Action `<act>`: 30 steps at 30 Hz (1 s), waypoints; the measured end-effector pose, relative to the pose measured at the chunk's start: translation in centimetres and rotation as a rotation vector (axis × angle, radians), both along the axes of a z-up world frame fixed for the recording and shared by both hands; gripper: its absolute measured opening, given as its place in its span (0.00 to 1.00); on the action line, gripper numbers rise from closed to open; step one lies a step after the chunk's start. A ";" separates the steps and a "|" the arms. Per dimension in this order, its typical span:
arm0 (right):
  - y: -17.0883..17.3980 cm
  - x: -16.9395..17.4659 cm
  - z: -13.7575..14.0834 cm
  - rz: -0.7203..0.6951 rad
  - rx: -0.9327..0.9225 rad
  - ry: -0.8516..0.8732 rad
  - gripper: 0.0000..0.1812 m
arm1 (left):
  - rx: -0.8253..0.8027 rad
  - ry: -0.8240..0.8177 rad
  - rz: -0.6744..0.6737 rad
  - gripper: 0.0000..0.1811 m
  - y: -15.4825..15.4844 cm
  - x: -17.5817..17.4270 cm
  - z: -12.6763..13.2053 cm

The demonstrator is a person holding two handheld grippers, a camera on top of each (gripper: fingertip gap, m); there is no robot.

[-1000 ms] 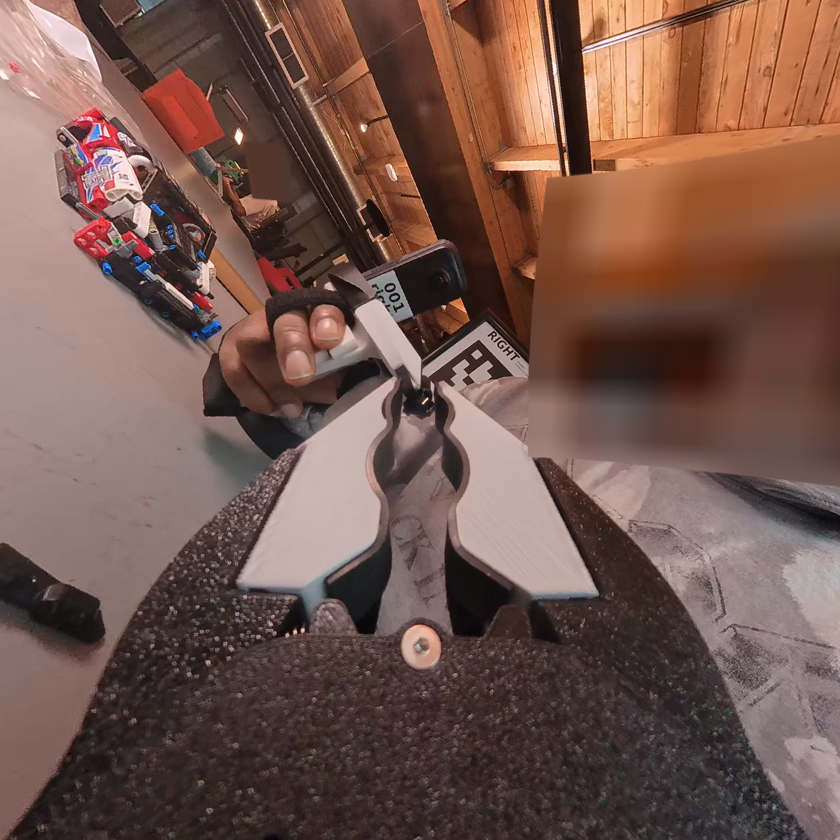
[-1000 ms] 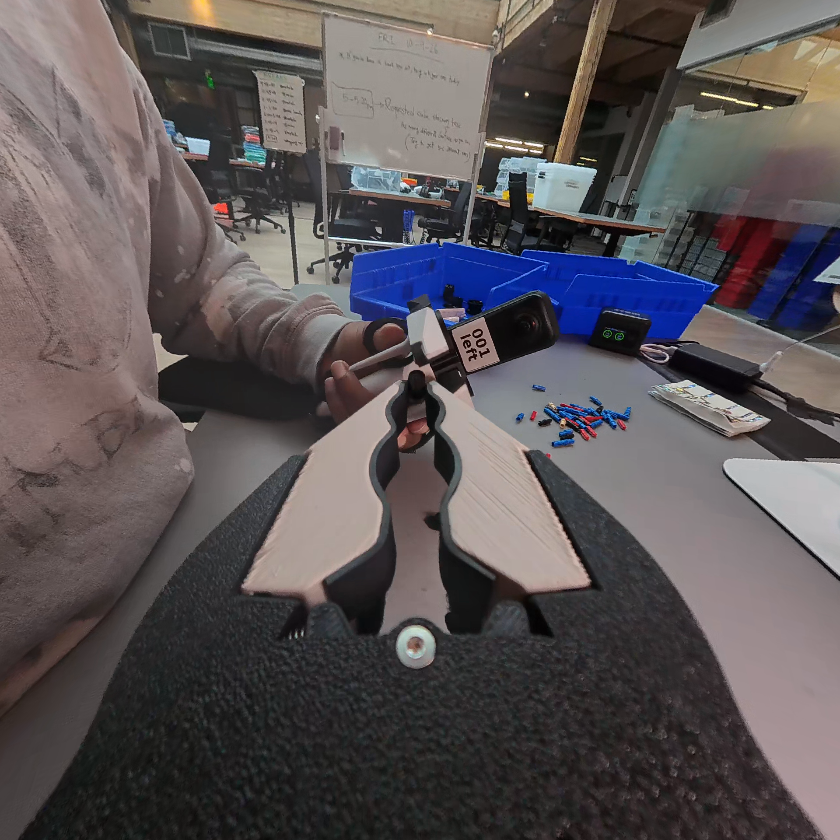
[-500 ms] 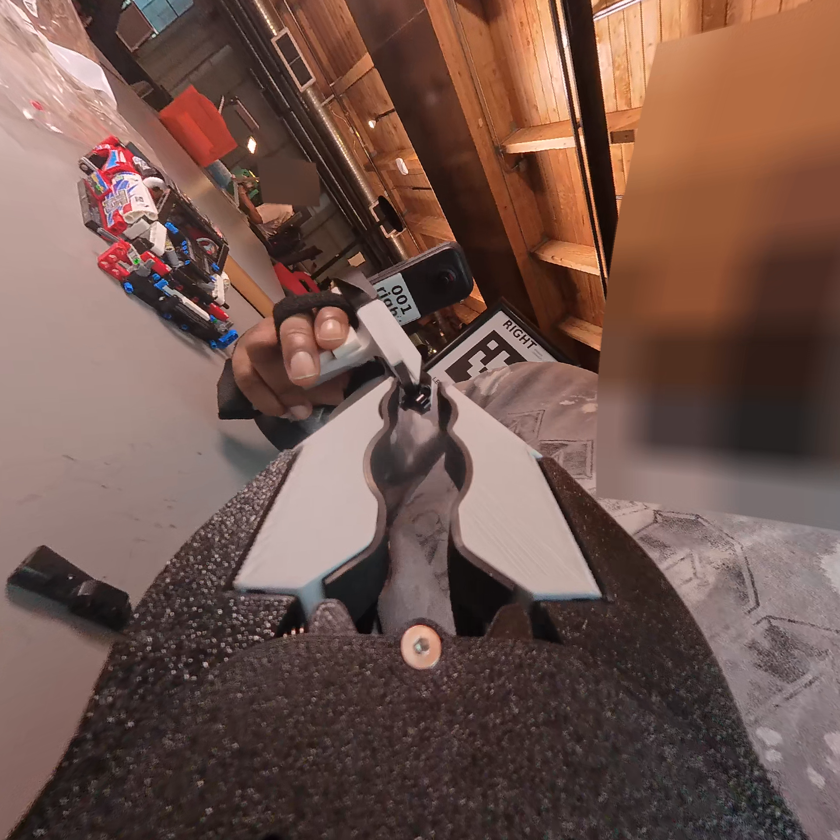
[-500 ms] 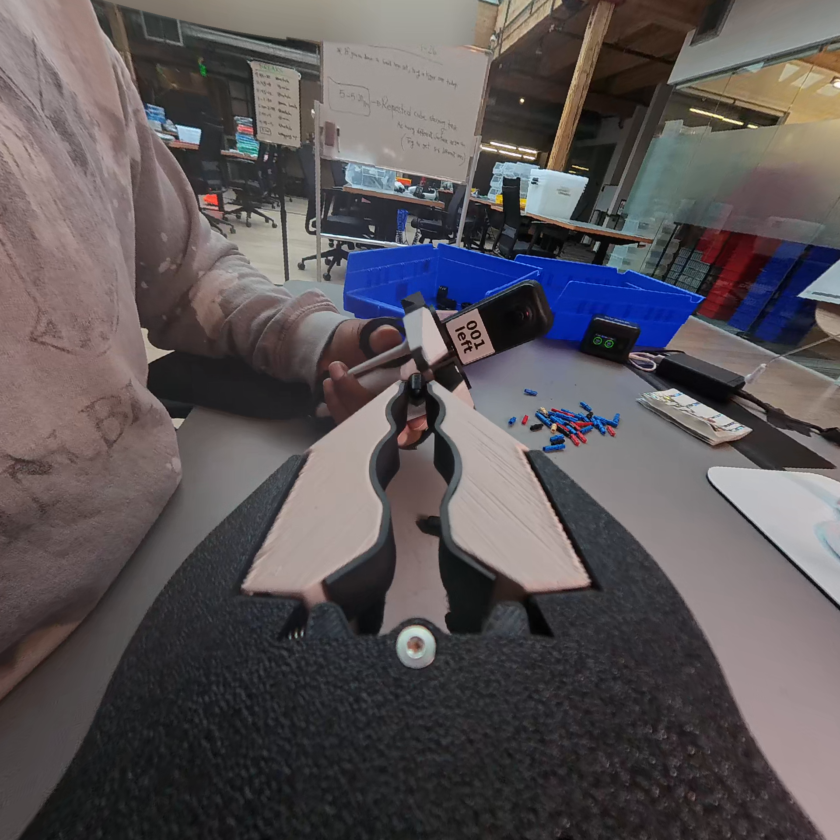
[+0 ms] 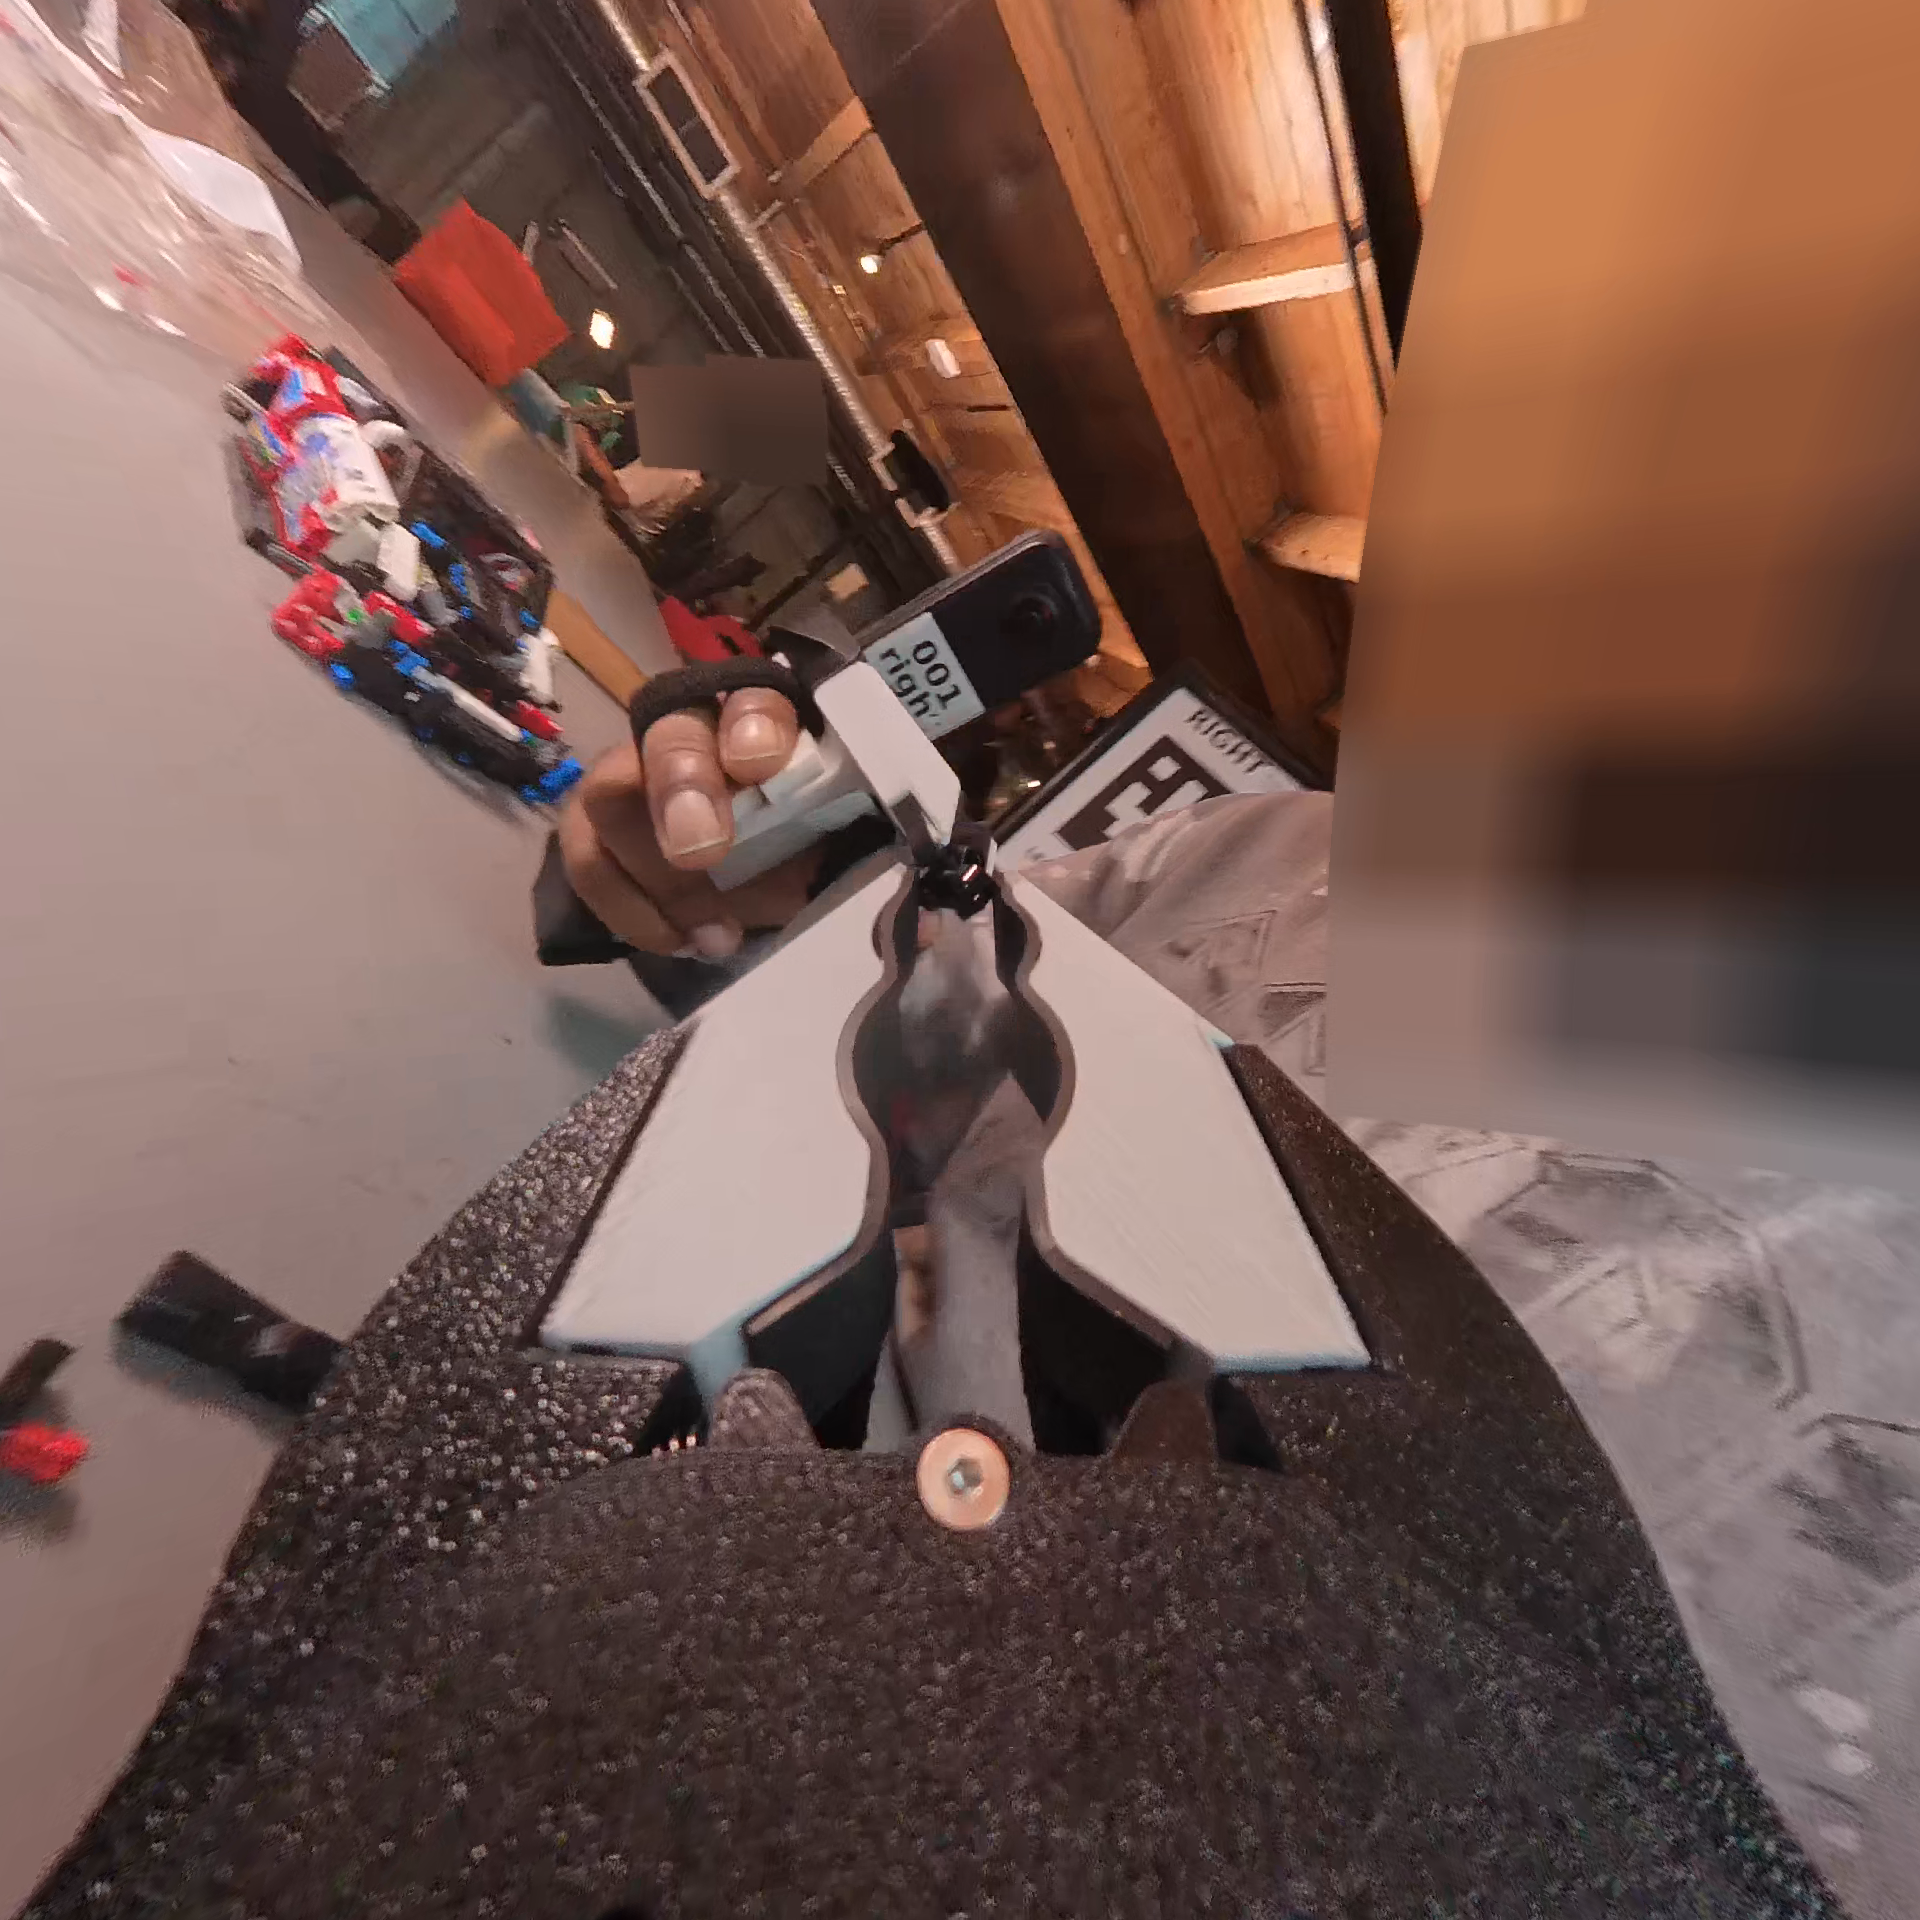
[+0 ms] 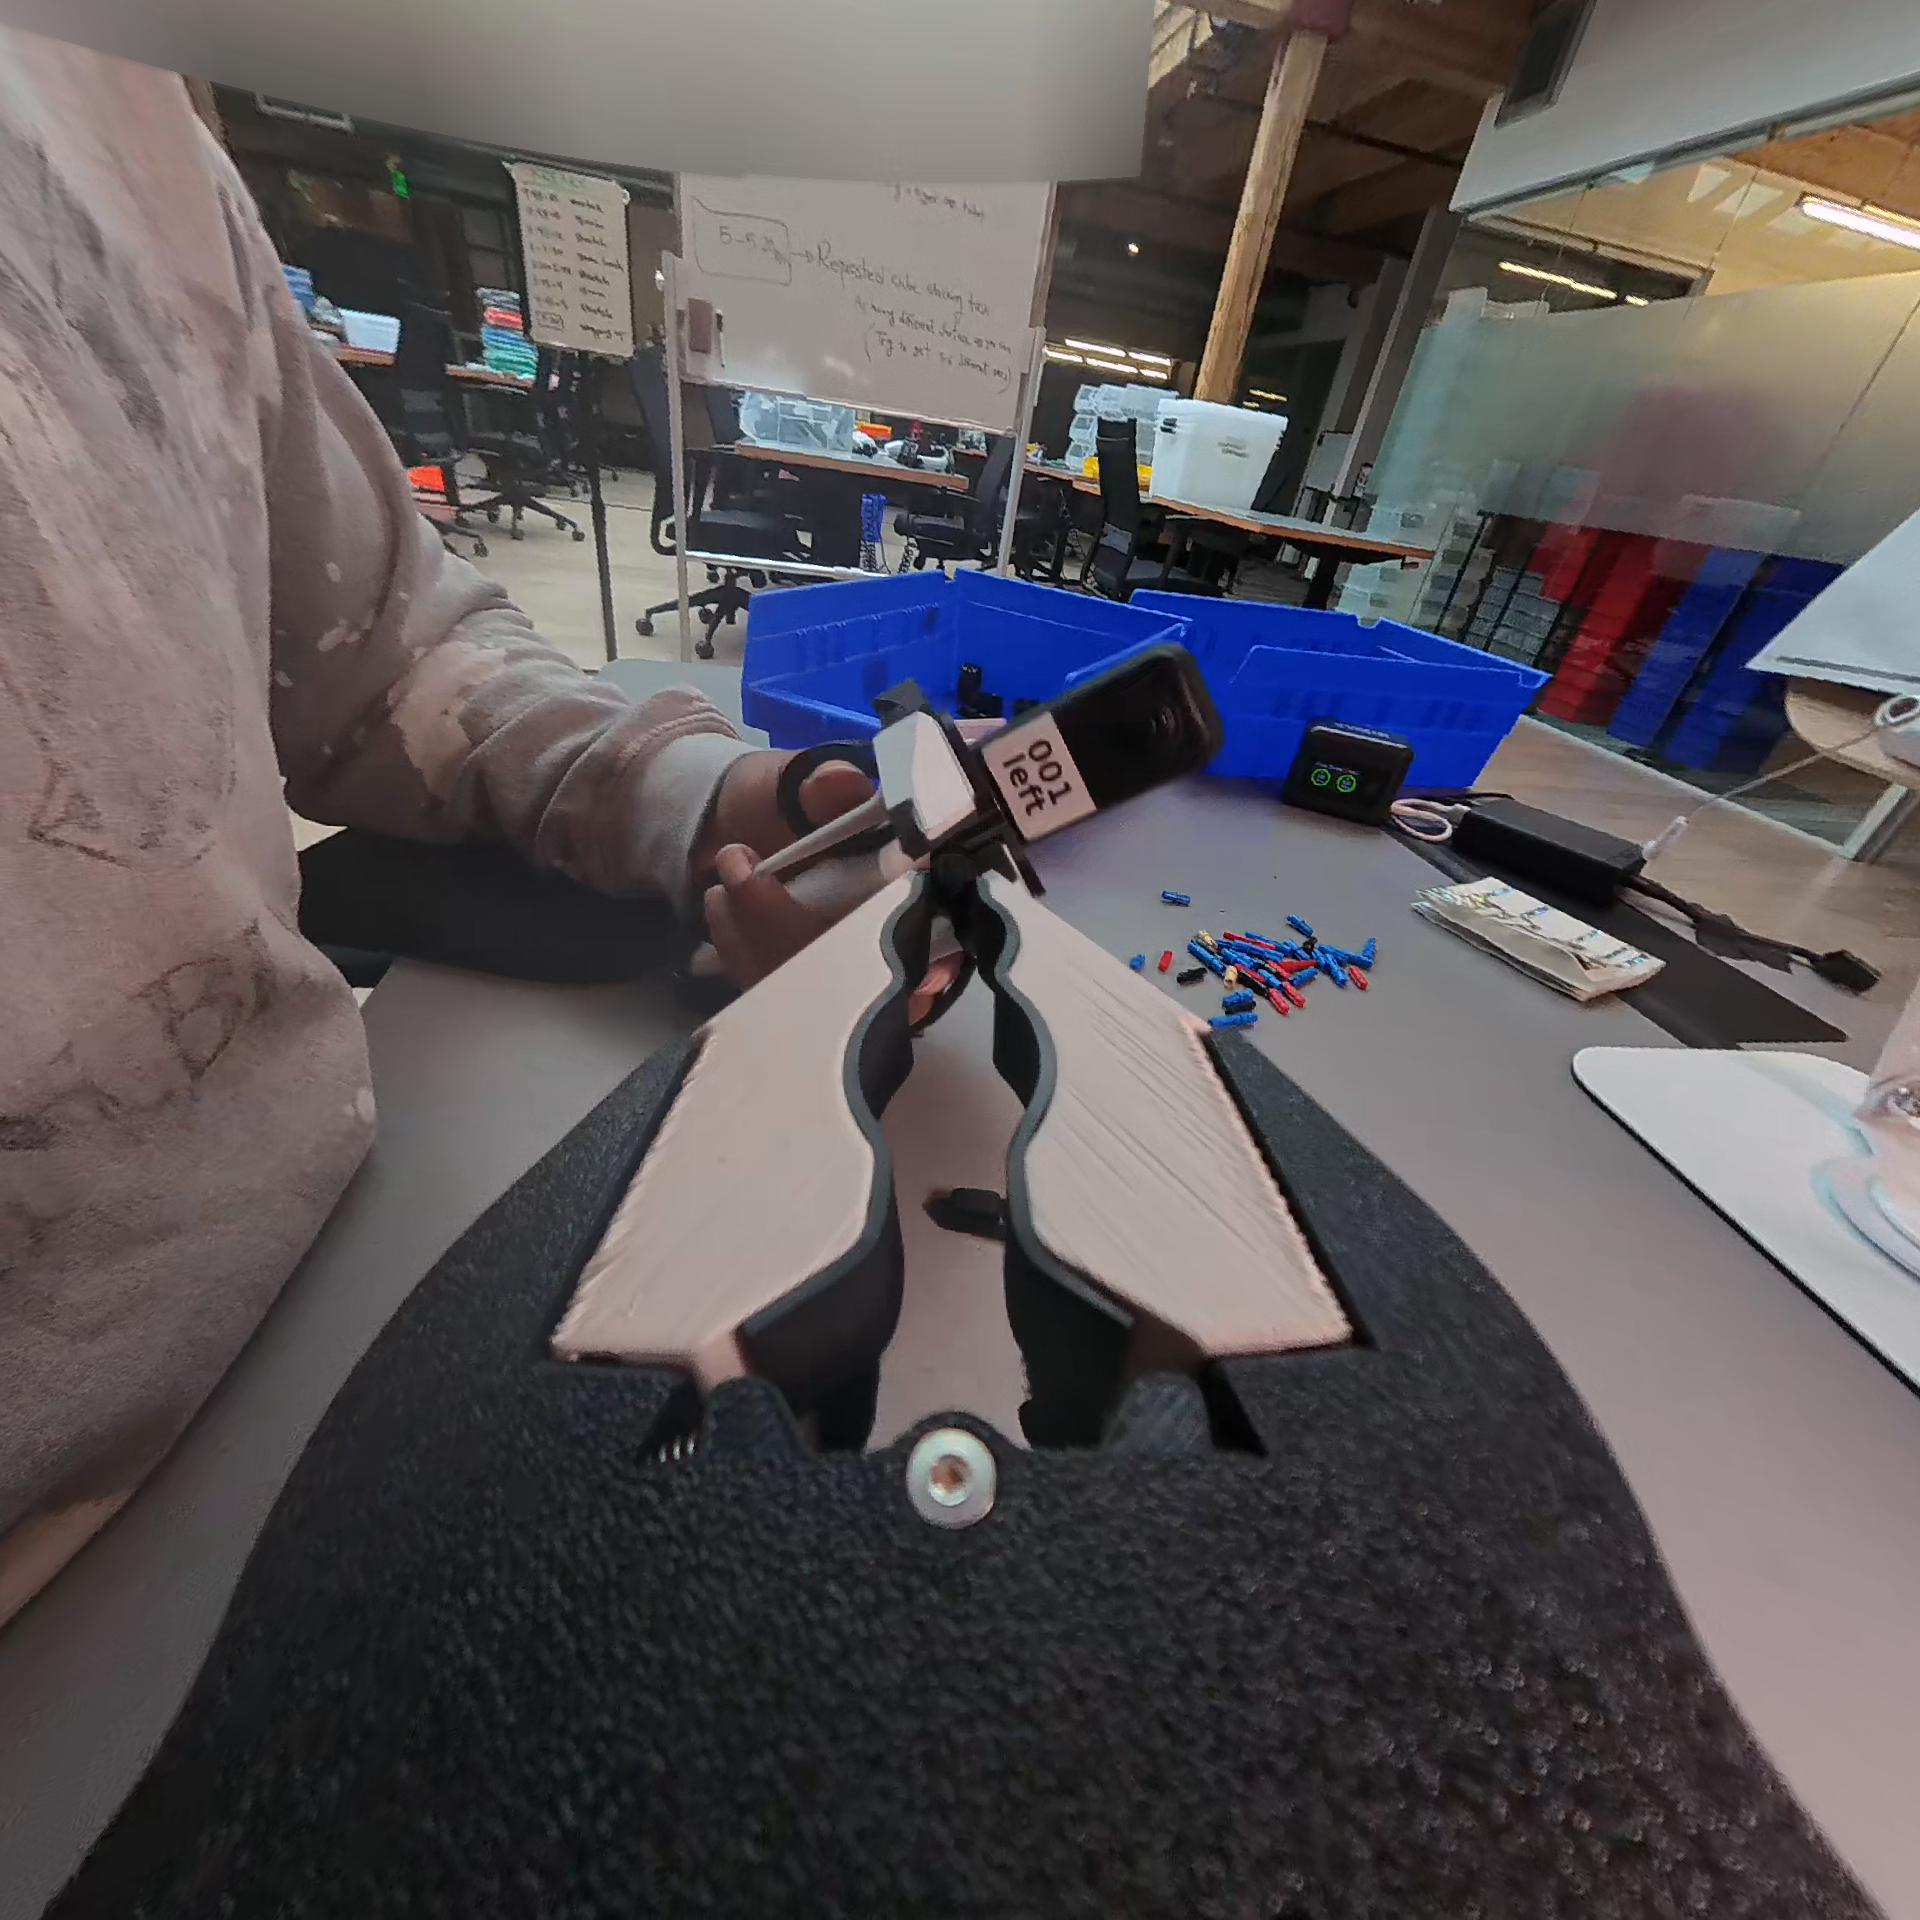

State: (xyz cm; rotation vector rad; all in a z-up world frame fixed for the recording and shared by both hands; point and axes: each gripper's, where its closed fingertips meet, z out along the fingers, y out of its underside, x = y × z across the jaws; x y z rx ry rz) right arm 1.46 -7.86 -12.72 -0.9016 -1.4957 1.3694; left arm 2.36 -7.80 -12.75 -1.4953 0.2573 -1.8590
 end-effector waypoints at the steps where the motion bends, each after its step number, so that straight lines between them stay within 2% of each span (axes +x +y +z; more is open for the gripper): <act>1: 0.3 -0.1 -0.3 -0.013 -0.017 -0.020 0.04 | 0.043 0.078 0.050 0.06 0.3 -0.1 -0.4; 4: 1.3 -0.1 -0.5 -0.012 -0.131 -0.073 0.10 | 0.234 0.363 0.228 0.06 1.1 -1.1 -1.1; 8: 2.2 -0.4 -0.7 -0.006 -0.311 -0.140 0.10 | 0.548 0.791 0.480 0.06 2.0 -2.7 -1.8; 10: 2.1 -0.7 -0.7 0.020 -0.419 -0.161 0.10 | 0.697 0.954 0.550 0.07 2.0 -2.7 -1.8; 12: 2.2 -1.0 -0.5 0.036 -0.515 -0.159 0.11 | 0.822 1.057 0.565 0.07 1.6 -2.0 -2.0; 17: 1.2 -1.3 -1.4 0.032 -0.413 -0.193 0.09 | 0.897 1.130 0.588 0.07 1.5 -1.3 -2.1; 24: 1.2 -0.6 -0.8 0.075 -0.450 -0.174 0.04 | 0.954 1.107 0.615 0.07 1.0 -0.7 -1.2; 27: 1.1 -0.3 -0.4 0.124 -0.508 -0.168 0.05 | 0.976 1.109 0.631 0.07 0.9 -0.7 -0.8; 30: 0.6 -0.4 -0.6 0.136 -0.489 -0.179 0.06 | 1.006 1.125 0.631 0.07 0.7 -0.6 -0.9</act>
